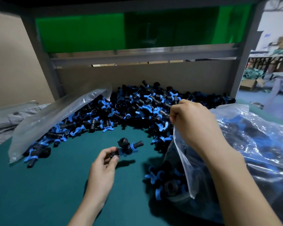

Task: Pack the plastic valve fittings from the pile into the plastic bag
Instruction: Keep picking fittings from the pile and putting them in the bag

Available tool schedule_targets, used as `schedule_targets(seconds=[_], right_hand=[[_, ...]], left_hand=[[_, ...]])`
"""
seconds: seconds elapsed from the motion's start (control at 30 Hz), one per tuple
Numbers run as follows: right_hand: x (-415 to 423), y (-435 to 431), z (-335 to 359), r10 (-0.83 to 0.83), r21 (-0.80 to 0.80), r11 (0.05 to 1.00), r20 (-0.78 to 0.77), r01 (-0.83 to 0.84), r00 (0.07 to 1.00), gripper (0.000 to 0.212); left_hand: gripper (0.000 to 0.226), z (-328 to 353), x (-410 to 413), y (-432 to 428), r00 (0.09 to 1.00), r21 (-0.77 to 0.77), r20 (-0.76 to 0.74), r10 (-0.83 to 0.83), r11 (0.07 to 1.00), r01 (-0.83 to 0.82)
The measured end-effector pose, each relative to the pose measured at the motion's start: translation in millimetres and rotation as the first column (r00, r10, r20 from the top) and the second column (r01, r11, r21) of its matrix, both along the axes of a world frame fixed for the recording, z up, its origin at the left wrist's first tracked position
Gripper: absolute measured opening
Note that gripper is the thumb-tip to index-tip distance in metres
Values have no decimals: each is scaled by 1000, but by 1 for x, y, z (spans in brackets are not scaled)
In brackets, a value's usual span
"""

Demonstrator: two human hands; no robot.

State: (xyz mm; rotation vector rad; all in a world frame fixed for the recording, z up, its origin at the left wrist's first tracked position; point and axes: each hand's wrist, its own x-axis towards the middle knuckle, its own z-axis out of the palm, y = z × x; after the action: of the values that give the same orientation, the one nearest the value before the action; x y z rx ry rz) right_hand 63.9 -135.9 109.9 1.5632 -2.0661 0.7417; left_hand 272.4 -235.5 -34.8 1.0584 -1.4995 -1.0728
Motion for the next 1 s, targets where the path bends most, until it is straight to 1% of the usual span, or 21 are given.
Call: schedule_targets(seconds=[0.1, 0.23, 0.47, 0.67, 1.0], right_hand=[[0, 0, -1, -1, 18, 1000, -4, 1, 1000, 38], [-1, 0, -1, 12, 16, 1000, -1, -12, 1000, 45], [0, 1, 0, 29, 16, 999, 26, -30, 999, 40], [0, 0, -1, 40, 7, 999, 19, -40, 999, 40], [-3, -2, -2, 45, 11, 999, 10, -45, 999, 41]], left_hand=[[25, 3, 2, -1, 999, 1, -46, -3, 1000, 3], [25, 2, 2, 0, 998, -2, -60, -16, 1000, 16], [26, 1, 2, 0, 997, -7, -74, -10, 1000, 10], [29, 0, 3, 0, 998, -4, -70, -10, 1000, 9], [22, 2, 2, 0, 995, -17, -94, -16, 1000, 14]])
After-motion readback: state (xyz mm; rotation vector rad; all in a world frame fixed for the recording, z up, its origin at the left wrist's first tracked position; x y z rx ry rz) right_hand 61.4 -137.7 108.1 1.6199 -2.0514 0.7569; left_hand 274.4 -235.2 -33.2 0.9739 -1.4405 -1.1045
